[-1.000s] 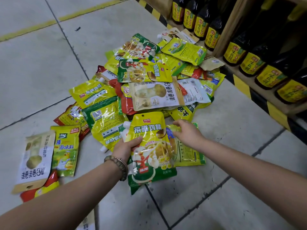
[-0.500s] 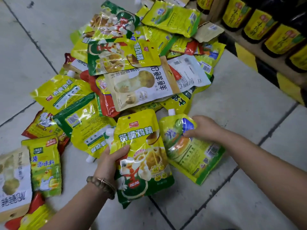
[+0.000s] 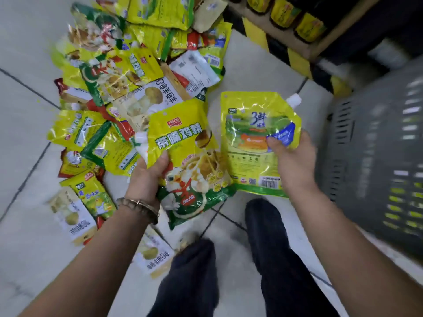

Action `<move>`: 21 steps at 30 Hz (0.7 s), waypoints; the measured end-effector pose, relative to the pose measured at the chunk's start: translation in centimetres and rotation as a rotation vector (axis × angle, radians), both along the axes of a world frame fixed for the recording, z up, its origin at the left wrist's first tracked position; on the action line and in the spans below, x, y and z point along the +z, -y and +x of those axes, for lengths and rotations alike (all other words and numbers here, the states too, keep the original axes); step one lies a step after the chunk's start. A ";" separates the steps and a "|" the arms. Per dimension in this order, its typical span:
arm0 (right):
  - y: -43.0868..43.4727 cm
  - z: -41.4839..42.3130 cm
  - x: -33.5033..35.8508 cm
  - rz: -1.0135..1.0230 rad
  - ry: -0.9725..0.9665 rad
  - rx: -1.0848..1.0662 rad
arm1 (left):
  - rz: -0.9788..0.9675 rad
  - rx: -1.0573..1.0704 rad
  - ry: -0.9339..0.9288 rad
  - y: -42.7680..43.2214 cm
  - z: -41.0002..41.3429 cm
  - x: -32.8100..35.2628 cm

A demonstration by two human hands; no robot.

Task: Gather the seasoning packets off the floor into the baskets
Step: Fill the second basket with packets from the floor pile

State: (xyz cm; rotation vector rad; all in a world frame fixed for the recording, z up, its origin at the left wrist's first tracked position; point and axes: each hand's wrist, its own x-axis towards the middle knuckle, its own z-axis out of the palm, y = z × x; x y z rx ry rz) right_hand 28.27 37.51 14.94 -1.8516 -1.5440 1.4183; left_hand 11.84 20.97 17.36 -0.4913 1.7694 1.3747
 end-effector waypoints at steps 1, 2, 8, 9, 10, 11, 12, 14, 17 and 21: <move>0.2 0.7 3.0 -0.002 -0.002 -0.032 | -0.010 -0.033 -0.017 -0.8 0.5 3.2; 0.3 1.6 5.9 -0.005 0.005 -0.068 | -0.012 -0.072 -0.018 -1.4 0.9 6.1; -1.0 9.1 21.3 0.060 0.010 -0.196 | -0.007 -0.229 0.038 -6.2 4.5 19.5; -1.7 10.7 23.1 0.080 0.025 -0.213 | -0.003 -0.247 0.041 -7.5 5.6 21.5; -2.5 12.5 24.5 0.107 0.052 -0.239 | 0.013 -0.272 0.038 -8.6 6.9 23.2; -3.6 14.4 25.7 0.139 0.086 -0.266 | 0.047 -0.316 0.057 -10.0 8.3 24.8; -4.7 16.5 26.5 0.171 0.133 -0.287 | 0.088 -0.361 0.096 -11.4 9.7 26.1; -7.3 20.6 27.4 0.214 0.241 -0.324 | 0.163 -0.439 0.147 -14.4 13.0 27.6; -12.1 26.3 26.5 0.219 0.376 -0.352 | 0.239 -0.554 0.136 -20.2 19.2 27.4; -19.4 31.1 22.7 0.165 0.508 -0.265 | 0.208 -0.654 -0.134 -29.8 26.3 22.3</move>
